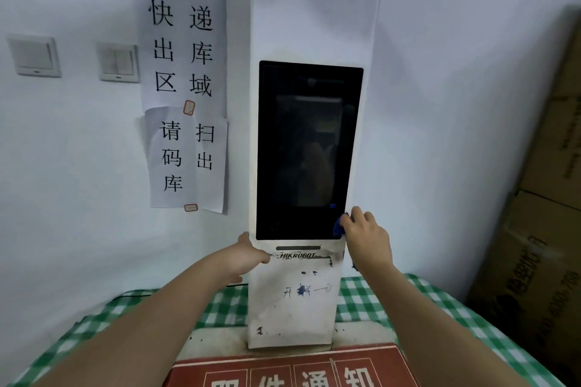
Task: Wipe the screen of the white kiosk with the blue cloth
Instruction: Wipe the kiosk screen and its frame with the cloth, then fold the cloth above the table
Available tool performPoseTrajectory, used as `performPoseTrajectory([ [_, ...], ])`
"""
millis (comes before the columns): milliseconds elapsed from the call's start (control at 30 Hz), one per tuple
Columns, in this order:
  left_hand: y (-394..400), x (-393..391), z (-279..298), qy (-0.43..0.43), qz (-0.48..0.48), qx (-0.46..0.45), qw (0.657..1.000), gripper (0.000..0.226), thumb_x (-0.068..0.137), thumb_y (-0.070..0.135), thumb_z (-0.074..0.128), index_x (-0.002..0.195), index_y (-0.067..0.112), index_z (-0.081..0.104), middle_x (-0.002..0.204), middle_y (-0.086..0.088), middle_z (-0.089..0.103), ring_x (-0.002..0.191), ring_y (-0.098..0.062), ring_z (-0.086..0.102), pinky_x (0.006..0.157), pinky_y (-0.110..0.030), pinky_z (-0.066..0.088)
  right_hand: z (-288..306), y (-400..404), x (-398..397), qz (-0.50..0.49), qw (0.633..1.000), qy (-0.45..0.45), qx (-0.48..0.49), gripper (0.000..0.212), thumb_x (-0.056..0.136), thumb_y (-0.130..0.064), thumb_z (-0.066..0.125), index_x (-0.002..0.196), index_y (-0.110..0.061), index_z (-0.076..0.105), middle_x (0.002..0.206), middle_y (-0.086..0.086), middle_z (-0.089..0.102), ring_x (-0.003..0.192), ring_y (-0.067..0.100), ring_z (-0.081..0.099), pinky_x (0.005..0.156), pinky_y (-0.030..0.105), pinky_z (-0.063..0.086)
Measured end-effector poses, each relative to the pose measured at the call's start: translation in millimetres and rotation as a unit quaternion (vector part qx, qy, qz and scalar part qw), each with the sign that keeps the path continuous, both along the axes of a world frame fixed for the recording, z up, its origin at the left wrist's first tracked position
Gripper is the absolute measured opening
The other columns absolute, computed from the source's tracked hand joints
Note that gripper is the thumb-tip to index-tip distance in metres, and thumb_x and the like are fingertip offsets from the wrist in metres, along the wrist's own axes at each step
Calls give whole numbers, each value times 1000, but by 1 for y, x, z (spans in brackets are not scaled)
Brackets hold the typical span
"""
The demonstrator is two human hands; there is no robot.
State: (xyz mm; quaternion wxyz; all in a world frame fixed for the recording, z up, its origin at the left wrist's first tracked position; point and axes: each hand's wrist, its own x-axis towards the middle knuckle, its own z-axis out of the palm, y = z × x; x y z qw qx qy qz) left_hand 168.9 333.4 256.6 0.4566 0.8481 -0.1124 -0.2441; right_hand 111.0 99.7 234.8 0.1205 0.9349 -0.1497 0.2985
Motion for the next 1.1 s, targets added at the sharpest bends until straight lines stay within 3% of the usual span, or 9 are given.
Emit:
performPoseTrajectory([
  [67, -5, -7, 2, -2, -6, 14, 1000, 70, 93, 21, 52, 152, 22, 15, 151, -8, 32, 135, -24, 37, 107, -34, 40, -3, -4, -7, -16, 999, 5, 49, 39, 75, -1, 67, 110, -14, 56, 104, 4, 52, 85, 21, 51, 51, 29, 34],
  [133, -12, -18, 5, 4, -24, 21, 999, 49, 93, 21, 50, 140, 22, 38, 142, -6, 42, 123, -21, 47, 97, -30, 42, -2, 0, -14, -9, 989, 1, 148, 25, 92, -13, 51, 116, -19, 55, 108, 2, 50, 91, 20, 52, 59, 28, 39],
  [233, -25, -43, 9, -1, -37, 6, 999, 9, 93, 17, 46, 95, 23, 52, 116, -3, 52, 103, -18, 53, 87, -27, 40, 5, 16, -24, 57, 927, -19, 371, 23, 92, -25, 57, 114, -20, 57, 111, 2, 50, 88, 19, 55, 69, 30, 44],
  [400, -47, -75, 14, 6, -16, -88, 996, 21, 95, 28, 42, 111, 17, 52, 112, -3, 56, 103, -22, 58, 88, -32, 43, 17, 45, -35, 178, 831, -38, 526, 21, 85, -24, 69, 103, -17, 59, 99, 0, 57, 86, 16, 56, 71, 27, 47],
  [533, -47, -94, 18, 25, 0, -158, 987, 25, 95, 24, 46, 115, 13, 55, 111, -8, 66, 102, -24, 63, 87, -35, 52, 31, 64, -55, 237, 747, -18, 621, 6, 93, -21, 57, 92, -17, 60, 90, -1, 61, 89, 20, 60, 77, 40, 54],
  [833, -16, -135, 20, 4, 32, -232, 972, 13, 97, 18, 45, 104, 12, 55, 105, -11, 62, 93, -29, 59, 76, -36, 51, 47, 89, -115, 212, 735, -31, 644, 30, 91, -3, 54, 115, -13, 39, 95, 2, 51, 93, 23, 57, 60, 27, 54],
  [933, -6, -145, 20, -28, -6, -200, 979, 12, 98, 17, 43, 101, 16, 55, 102, -10, 63, 91, -29, 60, 72, -34, 50, 48, 98, -131, 218, 776, -9, 592, 49, 89, -9, 58, 133, -20, 38, 115, 5, 48, 102, 26, 57, 61, 23, 51],
  [1000, -1, -152, 21, -32, -29, -178, 983, 13, 98, 19, 43, 102, 18, 56, 100, -8, 65, 86, -27, 61, 69, -33, 50, 48, 101, -140, 222, 807, -7, 547, 43, 89, -12, 59, 130, -18, 48, 123, 4, 49, 101, 23, 57, 64, 23, 51],
  [1100, 0, -163, 24, -27, -56, -157, 986, 21, 97, 18, 43, 113, 15, 56, 95, -6, 65, 85, -26, 62, 75, -38, 53, 48, 100, -156, 223, 828, -39, 512, 24, 87, -9, 62, 111, -11, 61, 109, 0, 57, 90, 16, 56, 69, 21, 47],
])
